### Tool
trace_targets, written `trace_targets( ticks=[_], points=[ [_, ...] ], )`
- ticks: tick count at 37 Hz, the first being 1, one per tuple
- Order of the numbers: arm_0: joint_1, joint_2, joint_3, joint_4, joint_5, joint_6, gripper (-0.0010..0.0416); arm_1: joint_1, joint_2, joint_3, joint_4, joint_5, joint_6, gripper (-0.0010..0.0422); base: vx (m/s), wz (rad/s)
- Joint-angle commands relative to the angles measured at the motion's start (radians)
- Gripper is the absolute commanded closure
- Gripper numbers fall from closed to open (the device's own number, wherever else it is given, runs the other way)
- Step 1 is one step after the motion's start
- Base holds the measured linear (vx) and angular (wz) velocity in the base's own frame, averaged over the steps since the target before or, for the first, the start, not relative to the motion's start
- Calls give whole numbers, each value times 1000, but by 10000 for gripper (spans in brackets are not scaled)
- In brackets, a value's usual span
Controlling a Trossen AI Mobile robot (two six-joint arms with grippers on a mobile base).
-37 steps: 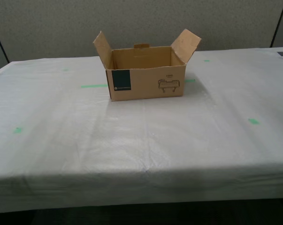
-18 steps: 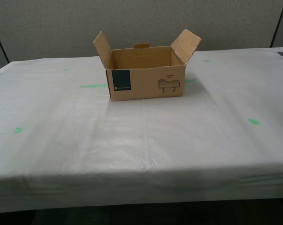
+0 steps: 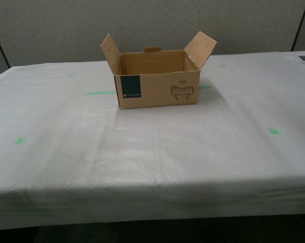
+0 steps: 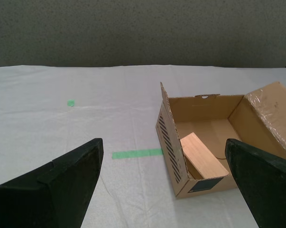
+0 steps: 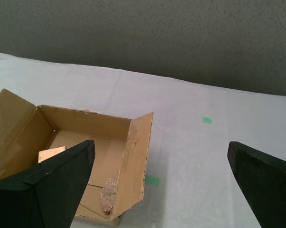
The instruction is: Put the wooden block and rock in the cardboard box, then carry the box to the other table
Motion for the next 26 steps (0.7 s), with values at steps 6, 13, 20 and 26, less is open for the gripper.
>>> trace_targets(
  ticks=[6,13,20,26],
  points=[
    [0,0,1,2,6,1,16,0,0,1,3,-3,3,62,0,0],
    [0,0,1,2,6,1,16,0,0,1,3,-3,3,62,0,0],
    [0,0,1,2,6,1,16,0,0,1,3,-3,3,62,0,0],
    [0,0,1,2,6,1,16,0,0,1,3,-3,3,62,0,0]
  ],
)
